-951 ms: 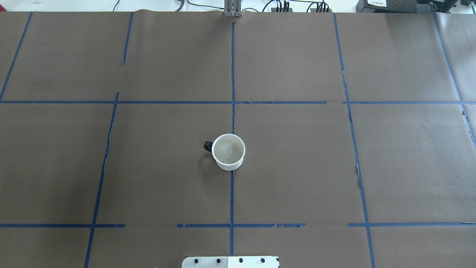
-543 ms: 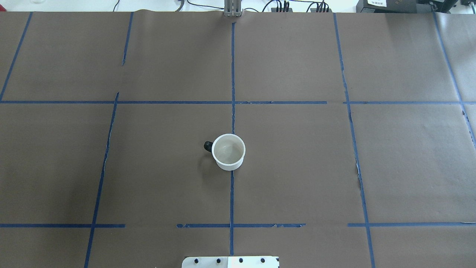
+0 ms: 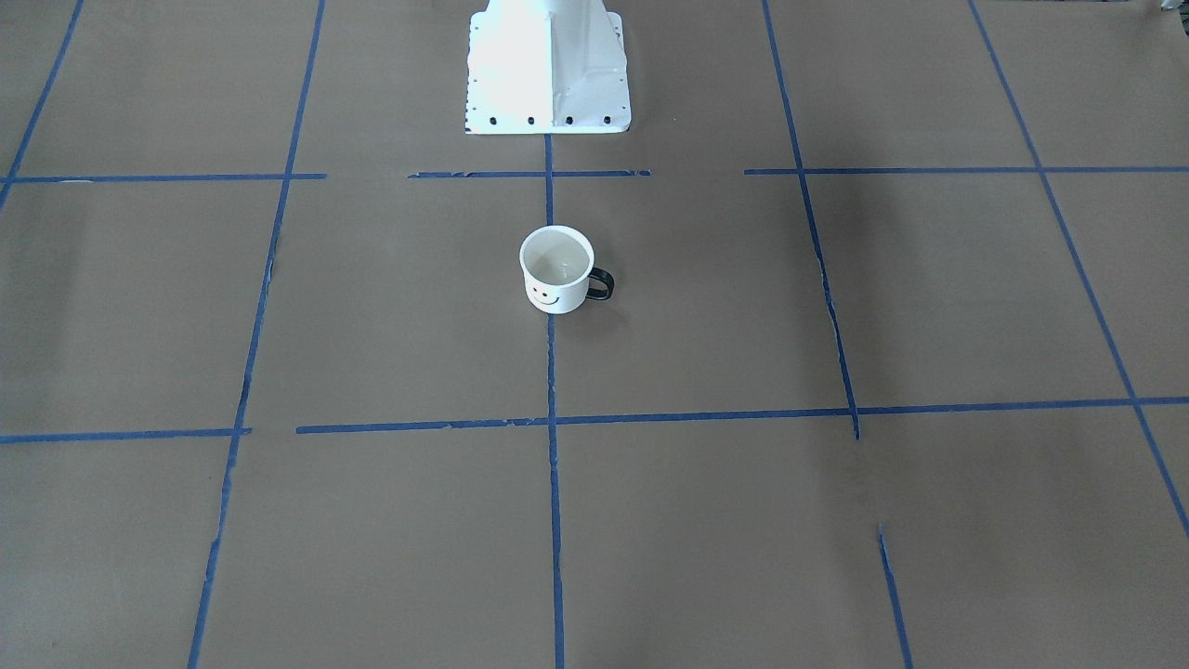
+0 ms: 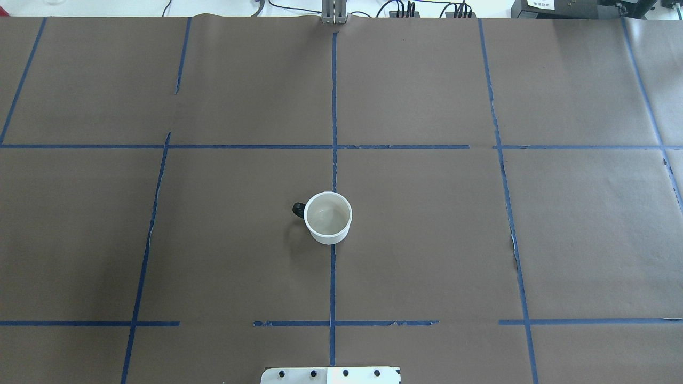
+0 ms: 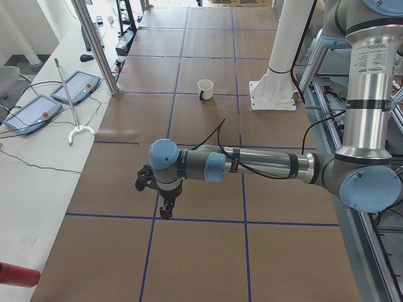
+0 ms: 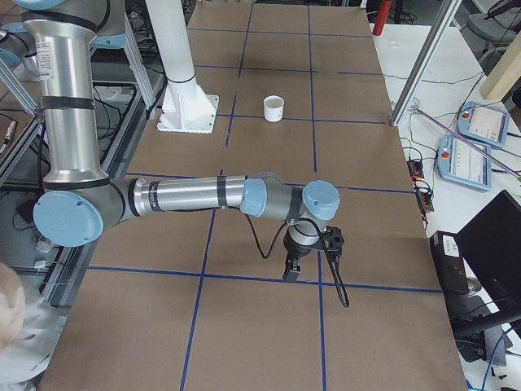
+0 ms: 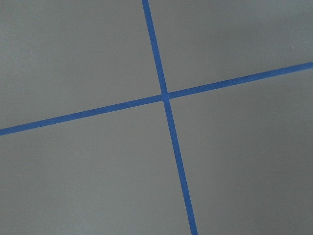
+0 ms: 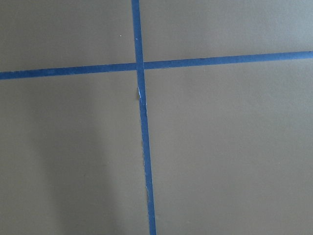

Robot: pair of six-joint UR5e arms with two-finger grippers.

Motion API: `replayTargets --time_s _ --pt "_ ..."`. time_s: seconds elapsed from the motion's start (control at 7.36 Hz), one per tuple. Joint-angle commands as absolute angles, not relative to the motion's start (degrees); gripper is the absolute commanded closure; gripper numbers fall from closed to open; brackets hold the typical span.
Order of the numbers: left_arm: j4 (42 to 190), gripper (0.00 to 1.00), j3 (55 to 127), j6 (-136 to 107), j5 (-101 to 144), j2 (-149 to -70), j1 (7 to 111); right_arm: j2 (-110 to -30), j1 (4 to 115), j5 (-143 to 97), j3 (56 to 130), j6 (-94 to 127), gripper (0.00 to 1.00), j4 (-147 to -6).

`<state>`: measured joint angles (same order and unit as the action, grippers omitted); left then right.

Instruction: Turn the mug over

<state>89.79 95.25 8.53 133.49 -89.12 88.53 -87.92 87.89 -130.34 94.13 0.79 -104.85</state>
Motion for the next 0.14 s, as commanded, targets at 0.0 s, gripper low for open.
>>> replayTargets --time_s 0.0 --pt "89.82 0.0 95.1 8.44 133.42 -89.12 88.51 -87.89 87.89 -130.34 94.13 0.79 0.0 -104.85"
